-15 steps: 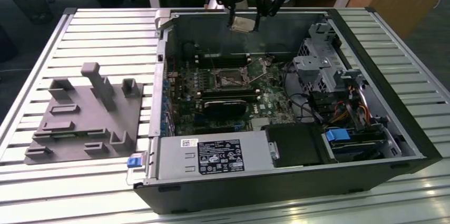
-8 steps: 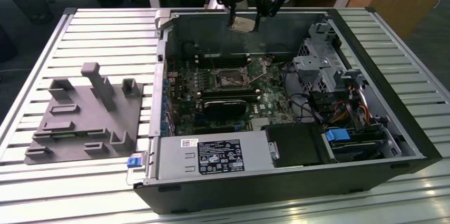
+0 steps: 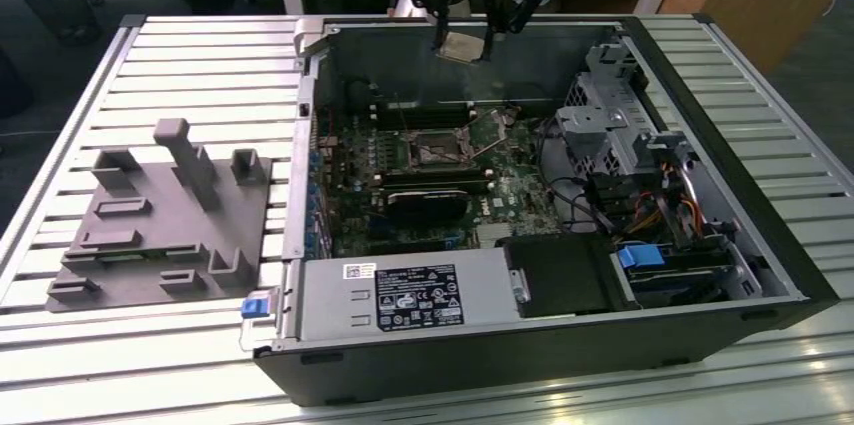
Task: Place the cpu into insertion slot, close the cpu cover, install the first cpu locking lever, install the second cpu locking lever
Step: 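Place the cpu into insertion slot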
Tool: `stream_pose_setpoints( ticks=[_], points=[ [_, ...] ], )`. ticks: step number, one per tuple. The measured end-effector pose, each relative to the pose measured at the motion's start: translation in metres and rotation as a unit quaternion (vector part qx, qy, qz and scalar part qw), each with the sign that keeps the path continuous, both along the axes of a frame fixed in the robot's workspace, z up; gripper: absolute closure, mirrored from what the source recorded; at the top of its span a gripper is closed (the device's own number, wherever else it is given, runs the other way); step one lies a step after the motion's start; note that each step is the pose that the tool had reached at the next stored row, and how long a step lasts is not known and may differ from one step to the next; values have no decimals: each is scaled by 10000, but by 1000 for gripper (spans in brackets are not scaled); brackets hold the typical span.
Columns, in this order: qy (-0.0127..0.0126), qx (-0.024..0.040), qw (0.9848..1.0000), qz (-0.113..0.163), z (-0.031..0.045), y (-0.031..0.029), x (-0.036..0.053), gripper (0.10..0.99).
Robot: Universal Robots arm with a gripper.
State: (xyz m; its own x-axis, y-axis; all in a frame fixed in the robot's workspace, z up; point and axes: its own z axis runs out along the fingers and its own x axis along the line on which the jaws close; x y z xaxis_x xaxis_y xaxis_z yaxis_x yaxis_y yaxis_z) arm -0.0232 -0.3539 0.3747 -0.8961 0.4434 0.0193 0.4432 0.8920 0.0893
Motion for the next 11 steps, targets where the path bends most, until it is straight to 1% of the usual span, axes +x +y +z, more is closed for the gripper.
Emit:
stream_pose_setpoints(
  ticks=[11],
  points=[
    [0,0,9997,-226,-4,0,0,545]
  ],
)
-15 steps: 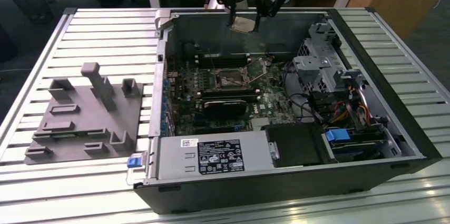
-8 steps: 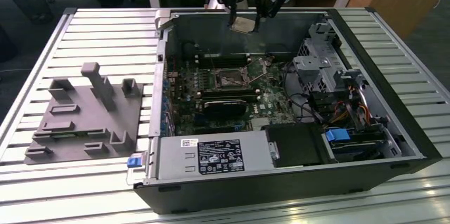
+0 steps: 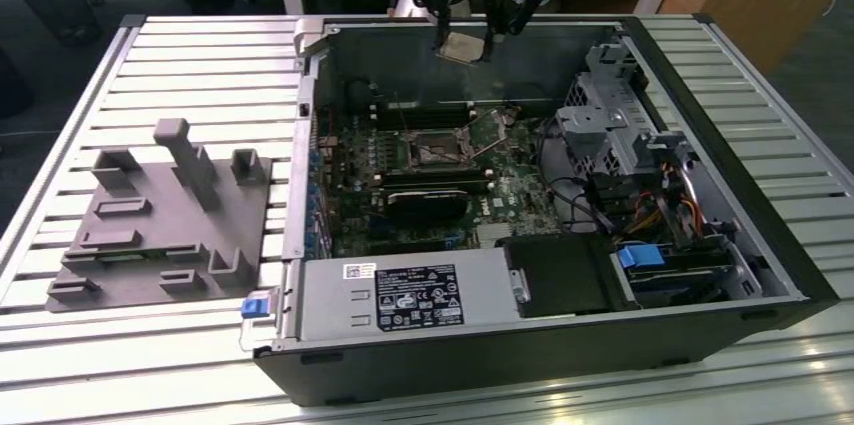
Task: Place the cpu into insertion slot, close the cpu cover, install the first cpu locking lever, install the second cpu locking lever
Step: 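Place the cpu into insertion slot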
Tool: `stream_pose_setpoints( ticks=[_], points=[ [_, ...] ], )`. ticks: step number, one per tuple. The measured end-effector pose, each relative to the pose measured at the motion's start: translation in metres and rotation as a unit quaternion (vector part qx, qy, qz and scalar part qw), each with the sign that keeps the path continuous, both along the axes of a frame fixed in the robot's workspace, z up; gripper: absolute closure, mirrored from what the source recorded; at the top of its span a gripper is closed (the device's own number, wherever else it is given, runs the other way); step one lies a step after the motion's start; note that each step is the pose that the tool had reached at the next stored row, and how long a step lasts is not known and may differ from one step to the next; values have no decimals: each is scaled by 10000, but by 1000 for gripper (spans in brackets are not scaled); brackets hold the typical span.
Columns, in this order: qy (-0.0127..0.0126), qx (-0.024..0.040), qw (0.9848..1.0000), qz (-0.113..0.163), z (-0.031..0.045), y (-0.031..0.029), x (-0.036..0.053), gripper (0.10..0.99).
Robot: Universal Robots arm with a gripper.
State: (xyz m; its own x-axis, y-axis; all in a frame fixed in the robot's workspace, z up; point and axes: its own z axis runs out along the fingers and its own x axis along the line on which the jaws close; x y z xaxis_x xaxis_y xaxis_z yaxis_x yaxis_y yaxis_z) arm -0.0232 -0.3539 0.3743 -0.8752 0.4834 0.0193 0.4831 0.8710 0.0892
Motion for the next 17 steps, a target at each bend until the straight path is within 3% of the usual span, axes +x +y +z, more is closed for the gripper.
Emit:
stream_pose_setpoints(
  ticks=[17],
  points=[
    [0,0,9995,-318,-7,1,0,545]
  ],
)
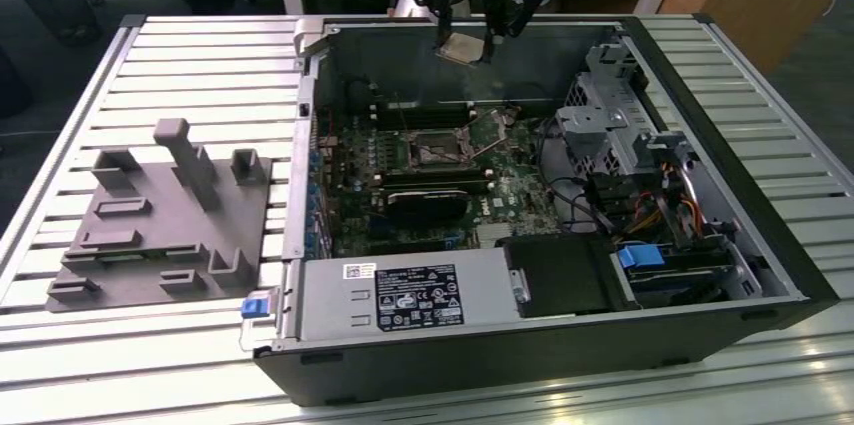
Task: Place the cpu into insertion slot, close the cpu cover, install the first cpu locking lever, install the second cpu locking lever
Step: 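Place the cpu into insertion slot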
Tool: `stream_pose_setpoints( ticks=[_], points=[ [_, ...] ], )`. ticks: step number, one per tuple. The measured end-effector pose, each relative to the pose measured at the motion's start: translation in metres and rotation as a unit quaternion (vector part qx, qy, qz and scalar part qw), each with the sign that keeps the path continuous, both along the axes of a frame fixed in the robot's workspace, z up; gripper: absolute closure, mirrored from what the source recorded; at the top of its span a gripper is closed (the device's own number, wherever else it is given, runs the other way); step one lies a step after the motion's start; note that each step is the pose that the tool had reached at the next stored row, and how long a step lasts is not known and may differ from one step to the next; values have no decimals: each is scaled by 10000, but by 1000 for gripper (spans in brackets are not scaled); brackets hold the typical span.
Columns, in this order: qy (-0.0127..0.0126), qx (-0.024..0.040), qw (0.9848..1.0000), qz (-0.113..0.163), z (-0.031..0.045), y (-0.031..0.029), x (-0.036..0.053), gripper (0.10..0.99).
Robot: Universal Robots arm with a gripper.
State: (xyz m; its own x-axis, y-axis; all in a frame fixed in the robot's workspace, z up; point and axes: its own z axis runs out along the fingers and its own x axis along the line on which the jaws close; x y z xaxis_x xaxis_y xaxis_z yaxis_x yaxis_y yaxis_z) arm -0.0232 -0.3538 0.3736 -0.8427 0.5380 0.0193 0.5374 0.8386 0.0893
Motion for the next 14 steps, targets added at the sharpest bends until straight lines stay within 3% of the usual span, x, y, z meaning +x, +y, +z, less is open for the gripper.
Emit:
stream_pose_setpoints(
  ticks=[14],
  points=[
    [0,0,9997,-256,-5,0,0,545]
  ],
)
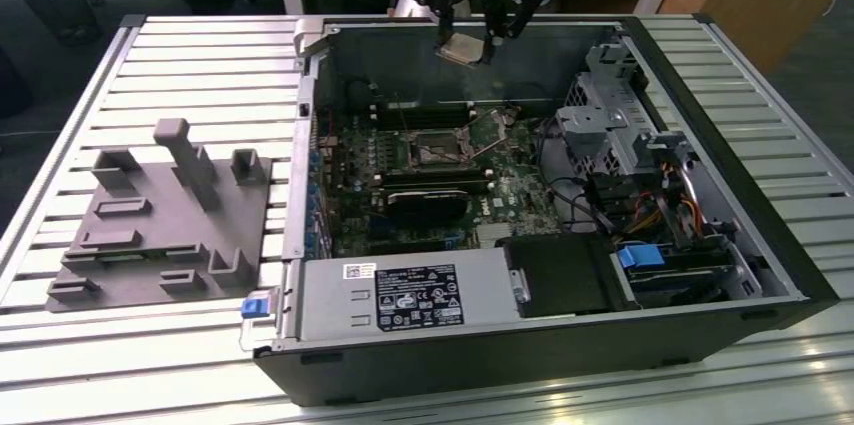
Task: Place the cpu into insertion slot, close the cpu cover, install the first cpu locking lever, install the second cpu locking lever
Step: 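Place the cpu into insertion slot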
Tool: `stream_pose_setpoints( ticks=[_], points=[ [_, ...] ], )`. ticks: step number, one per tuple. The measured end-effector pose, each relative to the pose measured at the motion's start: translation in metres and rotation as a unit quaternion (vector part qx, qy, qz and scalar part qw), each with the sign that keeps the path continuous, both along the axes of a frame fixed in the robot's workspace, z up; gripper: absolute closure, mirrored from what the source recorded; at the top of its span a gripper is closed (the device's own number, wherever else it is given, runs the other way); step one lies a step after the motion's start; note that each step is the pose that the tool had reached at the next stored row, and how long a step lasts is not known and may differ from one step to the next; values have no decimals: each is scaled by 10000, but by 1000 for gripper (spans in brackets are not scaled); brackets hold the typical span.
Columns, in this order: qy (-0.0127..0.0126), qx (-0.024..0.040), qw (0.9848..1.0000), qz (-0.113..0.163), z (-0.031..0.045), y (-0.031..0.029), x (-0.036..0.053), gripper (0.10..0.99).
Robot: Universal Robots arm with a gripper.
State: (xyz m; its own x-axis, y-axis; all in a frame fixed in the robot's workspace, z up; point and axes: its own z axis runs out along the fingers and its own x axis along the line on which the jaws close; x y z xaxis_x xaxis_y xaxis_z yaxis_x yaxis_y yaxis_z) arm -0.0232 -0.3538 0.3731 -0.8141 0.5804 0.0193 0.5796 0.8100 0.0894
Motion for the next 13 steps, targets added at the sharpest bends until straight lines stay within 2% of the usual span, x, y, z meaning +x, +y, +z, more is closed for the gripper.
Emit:
stream_pose_setpoints(
  ticks=[13],
  points=[
    [1,-1,9996,-295,-10,6,0,545]
  ],
)
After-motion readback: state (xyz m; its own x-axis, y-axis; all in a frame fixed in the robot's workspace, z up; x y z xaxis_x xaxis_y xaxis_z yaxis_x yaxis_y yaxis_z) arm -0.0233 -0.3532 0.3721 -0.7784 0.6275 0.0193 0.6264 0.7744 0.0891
